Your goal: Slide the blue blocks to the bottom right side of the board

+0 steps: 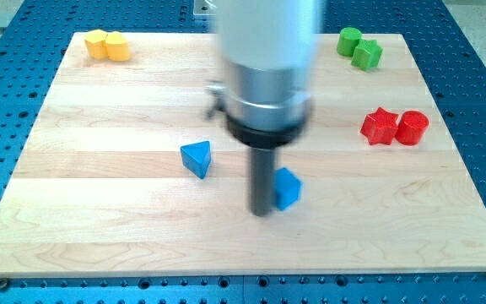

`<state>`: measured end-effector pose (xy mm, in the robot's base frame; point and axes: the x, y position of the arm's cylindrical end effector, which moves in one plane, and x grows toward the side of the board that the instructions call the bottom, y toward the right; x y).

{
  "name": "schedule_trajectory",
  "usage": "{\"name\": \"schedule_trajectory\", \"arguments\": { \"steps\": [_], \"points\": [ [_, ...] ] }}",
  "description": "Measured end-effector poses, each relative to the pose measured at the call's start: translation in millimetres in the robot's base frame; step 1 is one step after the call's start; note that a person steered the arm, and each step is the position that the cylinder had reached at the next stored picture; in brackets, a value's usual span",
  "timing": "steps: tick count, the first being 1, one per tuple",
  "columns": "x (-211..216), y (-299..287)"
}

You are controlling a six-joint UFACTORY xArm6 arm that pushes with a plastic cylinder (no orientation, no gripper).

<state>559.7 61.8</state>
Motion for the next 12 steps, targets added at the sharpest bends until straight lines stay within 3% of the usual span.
{"name": "schedule_trajectory", "arguments": {
  "steps": [1, 2, 3, 5, 6, 7, 8, 9, 10, 12],
  "points": [
    [7.8, -20.0],
    [-16.6, -50.6],
    [-15.4, -1.2],
    [-30.0, 40.4],
    [-17.4, 132.0],
    [-59.3, 113.5],
    [-62.7, 159.6],
    [-21.5, 172.2],
    [-47.9, 155.3],
    [-23.3, -113.1]
  ]
}}
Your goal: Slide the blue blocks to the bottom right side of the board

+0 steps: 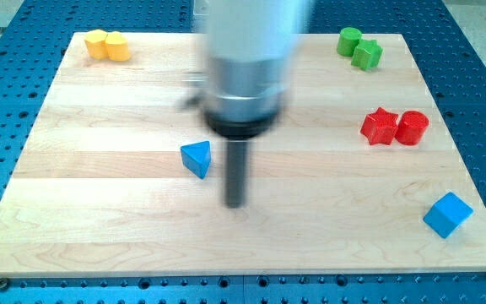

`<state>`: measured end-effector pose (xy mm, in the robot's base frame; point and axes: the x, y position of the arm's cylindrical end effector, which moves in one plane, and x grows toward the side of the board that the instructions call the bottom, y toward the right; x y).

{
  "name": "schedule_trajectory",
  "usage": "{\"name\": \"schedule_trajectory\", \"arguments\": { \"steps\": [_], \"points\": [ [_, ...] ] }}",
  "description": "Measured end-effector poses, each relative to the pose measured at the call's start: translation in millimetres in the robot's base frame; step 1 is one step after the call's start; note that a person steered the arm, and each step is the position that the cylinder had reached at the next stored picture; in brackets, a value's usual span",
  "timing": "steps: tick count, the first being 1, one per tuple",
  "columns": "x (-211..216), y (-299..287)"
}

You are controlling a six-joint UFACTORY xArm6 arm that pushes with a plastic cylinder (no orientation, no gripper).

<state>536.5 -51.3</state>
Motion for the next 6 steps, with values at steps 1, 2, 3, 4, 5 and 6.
{"name": "schedule_trajectory", "arguments": {
  "steps": [1, 2, 3, 4, 5, 6],
  "points": [
    [-30.9, -61.1],
    [-58.7, 15.9],
    [-27.6, 145.4],
    [-56.9, 118.1],
    [-77.1, 159.3],
    [-54.4, 198.3]
  ]
}}
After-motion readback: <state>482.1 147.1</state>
